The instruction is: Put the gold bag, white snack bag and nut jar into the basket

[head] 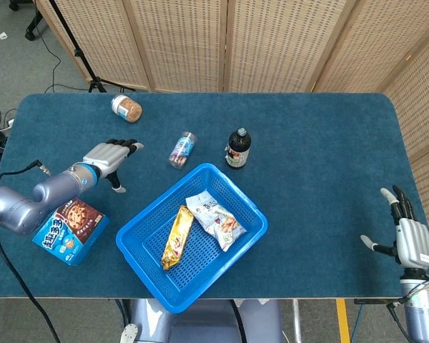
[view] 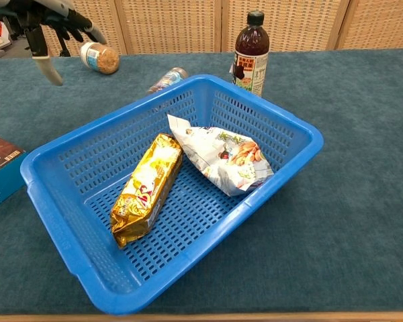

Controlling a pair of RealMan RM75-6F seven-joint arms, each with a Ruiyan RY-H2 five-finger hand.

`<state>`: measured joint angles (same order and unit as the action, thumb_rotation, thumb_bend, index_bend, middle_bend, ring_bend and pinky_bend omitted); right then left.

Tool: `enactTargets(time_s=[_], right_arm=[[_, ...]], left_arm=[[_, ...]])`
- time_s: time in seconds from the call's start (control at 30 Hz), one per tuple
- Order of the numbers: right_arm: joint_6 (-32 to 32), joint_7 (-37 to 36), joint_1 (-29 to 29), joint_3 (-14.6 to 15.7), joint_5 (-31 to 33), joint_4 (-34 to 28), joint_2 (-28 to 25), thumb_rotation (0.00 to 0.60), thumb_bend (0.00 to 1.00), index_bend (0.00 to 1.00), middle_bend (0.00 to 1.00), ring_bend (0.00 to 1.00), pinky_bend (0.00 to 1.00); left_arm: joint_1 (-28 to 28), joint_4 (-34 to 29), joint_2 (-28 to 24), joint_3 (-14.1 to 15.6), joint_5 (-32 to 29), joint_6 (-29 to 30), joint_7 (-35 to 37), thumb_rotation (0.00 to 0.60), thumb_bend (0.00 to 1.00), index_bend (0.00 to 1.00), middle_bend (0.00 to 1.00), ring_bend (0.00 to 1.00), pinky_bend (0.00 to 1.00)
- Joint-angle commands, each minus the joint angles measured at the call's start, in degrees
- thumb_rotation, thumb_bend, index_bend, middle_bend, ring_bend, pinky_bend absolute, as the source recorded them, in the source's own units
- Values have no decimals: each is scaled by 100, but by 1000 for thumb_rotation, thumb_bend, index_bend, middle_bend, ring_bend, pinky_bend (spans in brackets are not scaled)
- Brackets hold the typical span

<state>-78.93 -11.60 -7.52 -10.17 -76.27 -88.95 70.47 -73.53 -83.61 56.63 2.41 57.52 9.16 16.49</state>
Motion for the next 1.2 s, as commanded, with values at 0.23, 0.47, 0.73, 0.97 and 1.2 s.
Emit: enactTargets(time_s=[0.23,0.47,0.73,0.97,1.2], right_arm=[[-25,16,3,1,1,-14,-4,600,156,93,0,0,282],[25,-19,-12,5,31,31,15,600,156,92,0,0,281],[62,-84,-22,19,24,40,19,600,156,92,0,0,282],[70,-194,-12,4,39,21,-24,600,156,92,0,0,281],[111,-330,-14,8,31,-18,-69,600,156,93,0,0,282]], left_arm=[[-190,653,702,463,-983,952,-529,600,126,22,0,5,49],[-359,1329,1522,718,-2112,1236,-938,600,122,30,0,6,50],[-730,1906,2626,884,-4219,2276,-1949,600,119,44,0,10,50],[-849,2525,3437,459,-5410,2640,-2574,600,118,45,0,24,67],[-827,3253,4223,-279,-6142,2856,-3068,600,117,53,0,47,88]])
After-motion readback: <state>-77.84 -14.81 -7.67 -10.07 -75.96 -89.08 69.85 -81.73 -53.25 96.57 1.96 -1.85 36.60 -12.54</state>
